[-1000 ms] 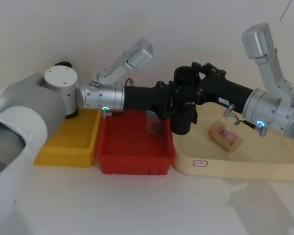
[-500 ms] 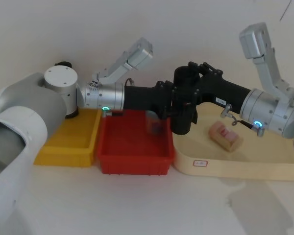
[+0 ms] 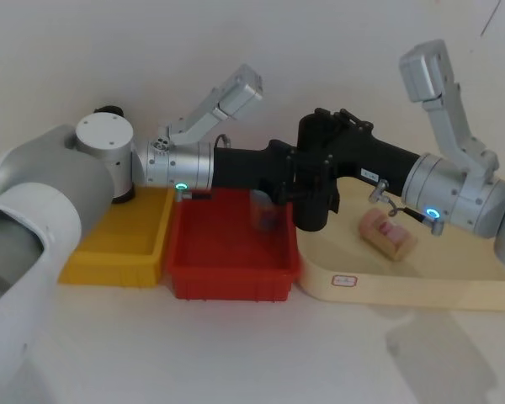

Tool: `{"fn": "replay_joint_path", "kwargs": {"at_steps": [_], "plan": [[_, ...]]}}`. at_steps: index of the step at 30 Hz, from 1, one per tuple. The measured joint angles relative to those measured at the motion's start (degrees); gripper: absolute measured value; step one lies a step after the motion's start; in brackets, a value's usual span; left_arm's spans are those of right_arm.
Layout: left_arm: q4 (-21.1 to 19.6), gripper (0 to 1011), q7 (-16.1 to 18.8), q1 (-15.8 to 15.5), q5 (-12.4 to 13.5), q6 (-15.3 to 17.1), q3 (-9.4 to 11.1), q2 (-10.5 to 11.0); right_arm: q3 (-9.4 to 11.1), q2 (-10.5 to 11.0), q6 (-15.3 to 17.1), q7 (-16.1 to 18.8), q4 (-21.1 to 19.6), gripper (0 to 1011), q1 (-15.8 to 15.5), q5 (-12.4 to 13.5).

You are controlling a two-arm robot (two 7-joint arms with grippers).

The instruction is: Pick up the garbage bag with the one hand and transfer it to the other hand.

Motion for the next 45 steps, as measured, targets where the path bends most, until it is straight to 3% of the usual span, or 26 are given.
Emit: {"fn": "replay_joint_path", "kwargs": {"at_steps": [17,21,33,36,45], "plan": [[0.0,410,0.0,0.0,0.0,0.0,0.0,0.0,-0.73,-0.45,-0.22,-0.37,0.85,1000,0.67,-0.01],[0.0,410,-0.01,0.0,0.0,0.0,0.0,0.0,-0.78,-0.49,-0.25,-0.39,0.93,962,0.73,-0.03],[0.0,410,-0.03,0.01,0.01,0.0,0.0,0.0,-0.88,-0.55,-0.31,-0.49,1.05,661,0.83,-0.09],[0.0,410,-0.04,0.0,0.01,0.01,0.0,0.0,-0.9,-0.56,-0.32,-0.5,1.07,520,0.84,-0.1],[0.0,410,-0.04,0.0,0.01,0.0,0.0,0.0,-0.94,-0.6,-0.32,-0.5,1.12,478,0.88,-0.1]]}}
